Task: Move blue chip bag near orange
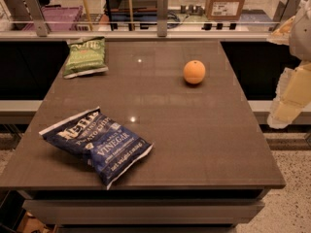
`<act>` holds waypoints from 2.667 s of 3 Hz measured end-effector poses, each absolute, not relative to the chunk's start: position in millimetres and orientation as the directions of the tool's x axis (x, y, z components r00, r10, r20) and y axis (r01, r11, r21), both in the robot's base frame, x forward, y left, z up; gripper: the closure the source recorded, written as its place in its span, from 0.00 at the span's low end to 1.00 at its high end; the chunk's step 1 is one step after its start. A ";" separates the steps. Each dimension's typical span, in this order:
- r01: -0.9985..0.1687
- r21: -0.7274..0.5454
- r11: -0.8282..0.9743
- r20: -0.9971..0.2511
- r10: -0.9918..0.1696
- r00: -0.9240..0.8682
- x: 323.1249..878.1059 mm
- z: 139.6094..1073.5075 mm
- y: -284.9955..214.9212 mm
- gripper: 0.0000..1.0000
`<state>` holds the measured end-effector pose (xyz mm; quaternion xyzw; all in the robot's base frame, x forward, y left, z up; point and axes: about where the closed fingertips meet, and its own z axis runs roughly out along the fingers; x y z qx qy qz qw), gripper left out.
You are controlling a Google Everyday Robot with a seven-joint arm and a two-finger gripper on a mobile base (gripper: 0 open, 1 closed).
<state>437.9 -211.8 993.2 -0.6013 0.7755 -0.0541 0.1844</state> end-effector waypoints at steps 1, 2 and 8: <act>-0.913 -0.306 0.270 -0.223 -0.953 -0.207 437.5 994.4 -210.0 0.00; -0.915 -0.301 0.269 -0.257 -0.947 -0.194 436.7 998.0 -197.6 0.00; -0.942 -0.117 0.314 -0.754 -0.645 -0.122 433.0 930.1 -60.3 0.00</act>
Offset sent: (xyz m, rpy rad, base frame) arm -0.0021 0.0312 0.0056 0.0909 0.0045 0.0332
